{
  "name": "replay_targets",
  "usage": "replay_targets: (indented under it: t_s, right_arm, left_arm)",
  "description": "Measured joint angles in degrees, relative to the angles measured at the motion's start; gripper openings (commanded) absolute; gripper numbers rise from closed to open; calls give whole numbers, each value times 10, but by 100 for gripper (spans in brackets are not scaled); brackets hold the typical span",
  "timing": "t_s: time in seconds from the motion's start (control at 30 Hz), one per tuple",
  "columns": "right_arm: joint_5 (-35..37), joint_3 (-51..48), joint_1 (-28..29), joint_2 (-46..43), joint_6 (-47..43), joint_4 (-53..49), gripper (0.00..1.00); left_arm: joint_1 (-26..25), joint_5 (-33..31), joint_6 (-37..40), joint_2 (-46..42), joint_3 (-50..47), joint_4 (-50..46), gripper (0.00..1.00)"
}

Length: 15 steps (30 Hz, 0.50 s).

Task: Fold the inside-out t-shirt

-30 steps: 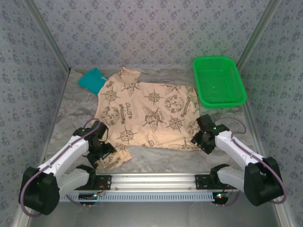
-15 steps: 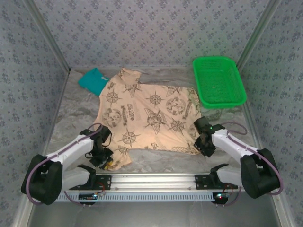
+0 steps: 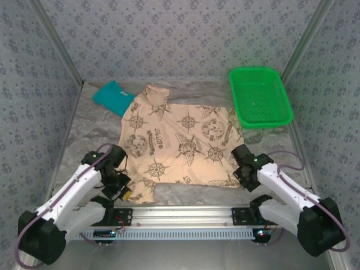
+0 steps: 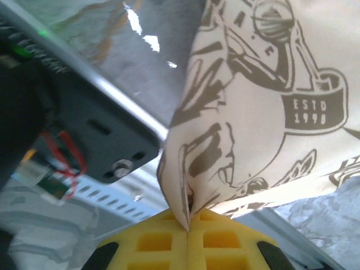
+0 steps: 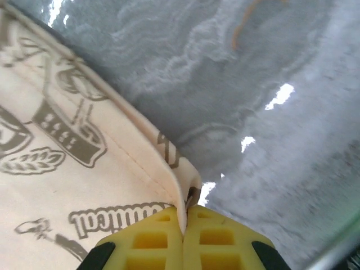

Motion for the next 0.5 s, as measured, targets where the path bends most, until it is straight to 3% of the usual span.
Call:
replay_targets:
  t_s: [0.27, 0.5]
  right_arm:
    - [10, 101, -18, 36, 10, -87, 0]
    - [5, 188, -81, 172, -10, -63, 0]
  left_arm:
    - [2, -79, -70, -17, 72, -105, 0]
    - [14, -102, -90, 129, 177, -90, 0]
